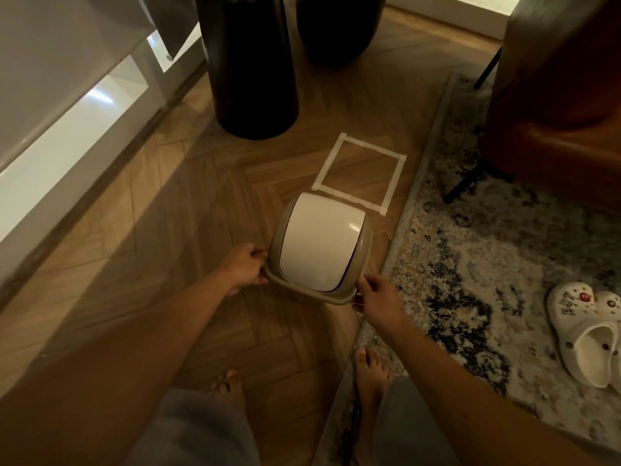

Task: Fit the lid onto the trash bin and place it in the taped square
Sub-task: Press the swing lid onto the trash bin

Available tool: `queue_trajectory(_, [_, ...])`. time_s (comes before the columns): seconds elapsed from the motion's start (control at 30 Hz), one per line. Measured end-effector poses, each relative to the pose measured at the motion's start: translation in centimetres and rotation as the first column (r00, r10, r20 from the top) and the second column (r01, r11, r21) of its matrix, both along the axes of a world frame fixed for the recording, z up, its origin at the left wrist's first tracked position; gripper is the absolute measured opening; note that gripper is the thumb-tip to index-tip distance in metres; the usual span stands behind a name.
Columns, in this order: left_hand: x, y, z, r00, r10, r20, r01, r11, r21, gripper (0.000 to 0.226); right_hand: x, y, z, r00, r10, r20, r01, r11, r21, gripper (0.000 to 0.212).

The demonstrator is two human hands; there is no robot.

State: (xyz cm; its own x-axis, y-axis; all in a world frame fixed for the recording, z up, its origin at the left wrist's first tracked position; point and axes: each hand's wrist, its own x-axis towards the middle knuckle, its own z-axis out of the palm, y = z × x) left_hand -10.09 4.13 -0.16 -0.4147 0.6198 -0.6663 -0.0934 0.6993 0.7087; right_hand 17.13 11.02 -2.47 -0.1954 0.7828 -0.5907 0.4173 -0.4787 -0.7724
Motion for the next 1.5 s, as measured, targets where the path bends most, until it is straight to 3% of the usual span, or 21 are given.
queue_trajectory(0.3, [-0.5, 0.0, -0.1, 1.000, -0.017, 0.008, 0.017, 1.000, -0.021, 0.026, 0.0, 0.1, -0.3, 1.000, 0.017, 0.005, -0.017, 1.000, 0.000, 0.019])
queue_trajectory(0.43, [-1.1, 0.6, 0.2, 0.994, -0.085, -0.065, 0.086, 0.996, 0.009, 0.028, 0.4, 1.5, 0.2, 0.998, 0.058, -0.002, -0.058, 0.998, 0.012, 0.021])
queue_trajectory(0.53, [-1.2, 1.9, 0.8, 0.994, -0.038, -0.103, 0.045, 0.997, 0.069, 0.034, 0.2, 3.3, 1.0, 1.000, 0.016, -0.003, -0.016, 0.999, 0.042, 0.023])
queue_trajectory(0.7, [-1.2, 4.2, 1.3, 0.970, -0.020, -0.240, 0.047, 0.993, 0.107, 0.034, -1.0, 7.2, 1.7, 0.996, 0.042, 0.076, -0.053, 0.986, 0.159, 0.043])
queue_trajectory(0.83, [-1.2, 6.5, 1.6, 0.961, -0.084, -0.262, 0.115, 0.988, 0.103, 0.033, -2.1, 9.8, 2.0, 0.991, 0.070, 0.118, -0.093, 0.976, 0.199, 0.041])
queue_trajectory(0.93, [-1.1, 8.2, 1.5, 0.944, -0.118, -0.309, 0.155, 0.983, 0.099, 0.035, -2.8, 11.4, 1.7, 0.997, 0.061, 0.054, -0.070, 0.983, 0.170, 0.032])
queue_trajectory(1.23, [-2.1, 9.2, -0.2, 0.975, -0.109, -0.192, 0.124, 0.990, 0.067, 0.027, -2.9, 13.2, -0.2, 1.000, 0.018, -0.002, -0.018, 1.000, -0.004, 0.025])
queue_trajectory(1.5, [-1.6, 9.1, -1.4, 0.994, 0.006, -0.112, 0.012, 0.987, 0.159, 0.029, -3.8, 13.5, -0.6, 0.995, 0.079, 0.054, -0.081, 0.995, 0.050, 0.035])
